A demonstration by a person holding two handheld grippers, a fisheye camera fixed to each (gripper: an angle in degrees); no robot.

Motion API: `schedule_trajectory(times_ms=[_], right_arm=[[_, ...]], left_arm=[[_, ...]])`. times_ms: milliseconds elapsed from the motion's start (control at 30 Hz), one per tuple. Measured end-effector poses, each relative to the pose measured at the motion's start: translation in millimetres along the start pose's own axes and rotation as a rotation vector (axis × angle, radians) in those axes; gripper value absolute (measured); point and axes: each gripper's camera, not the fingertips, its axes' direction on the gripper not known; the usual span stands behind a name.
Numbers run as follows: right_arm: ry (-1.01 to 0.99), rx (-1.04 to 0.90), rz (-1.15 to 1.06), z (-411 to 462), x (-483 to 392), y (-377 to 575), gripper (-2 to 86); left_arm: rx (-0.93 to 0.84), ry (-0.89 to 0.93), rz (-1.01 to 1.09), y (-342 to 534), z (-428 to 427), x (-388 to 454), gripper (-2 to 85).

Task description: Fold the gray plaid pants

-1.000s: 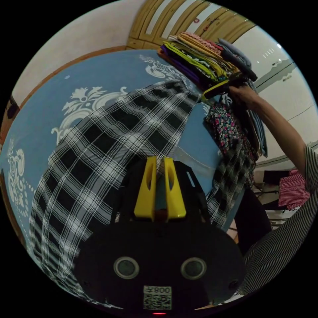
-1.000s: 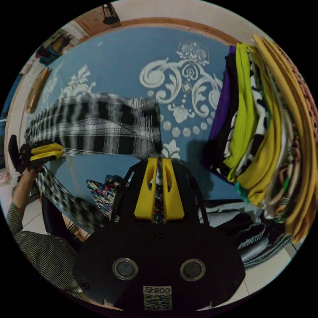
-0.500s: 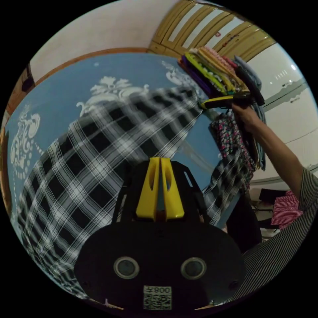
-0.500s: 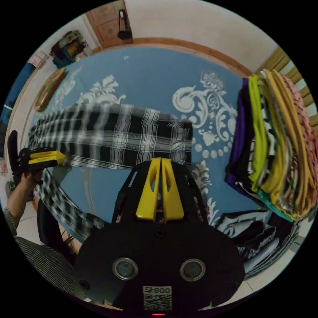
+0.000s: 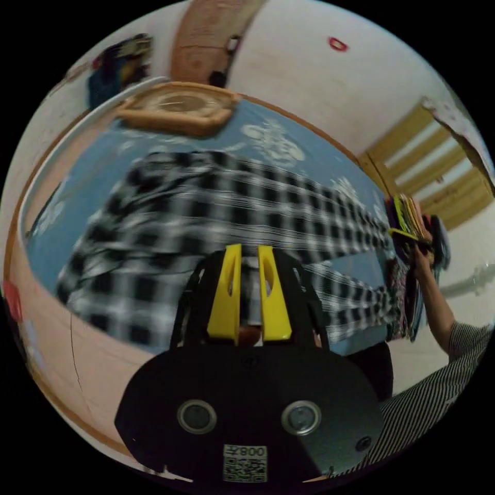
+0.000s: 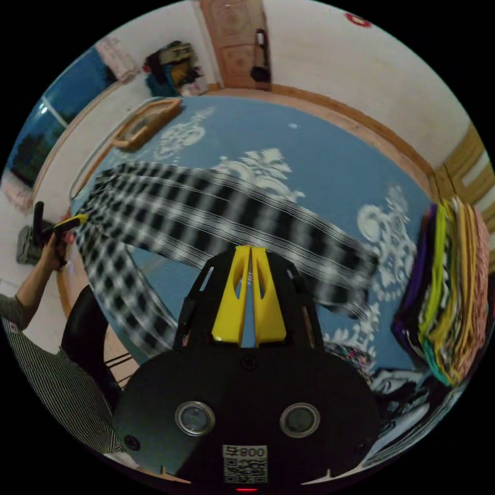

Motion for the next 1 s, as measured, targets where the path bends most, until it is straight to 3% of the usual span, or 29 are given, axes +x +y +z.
schedule_trajectory(times_ms=[333, 433, 600, 667, 800, 1000], right_arm=[[-0.067, -0.152, -0.297, 87, -262, -123, 0.1], [-0.052, -0.181, -0.332, 105, -314, -136, 0.1], [-0.074, -0.211, -0.314, 127, -372, -152, 0.1], [-0.069, -0.222, -0.319, 136, -398, -157, 0.1], [-0.079, -0.196, -0.308, 140, -431, -164, 0.0], [-0.075, -0.165, -0.293, 145, -484, -174, 0.0]], left_arm=[[0.056, 0.03, -0.04, -110, -50, -171, 9.1], [0.0, -0.003, -0.019, -144, -46, -204, 9.2], [-0.239, -0.076, 0.088, -164, -30, -245, 5.0], [-0.185, -0.07, 0.109, -163, -48, -257, 2.4], [0.092, -0.026, 0.068, -155, -117, -300, 0.7], [0.195, -0.009, -0.045, -159, -158, -361, 0.3]])
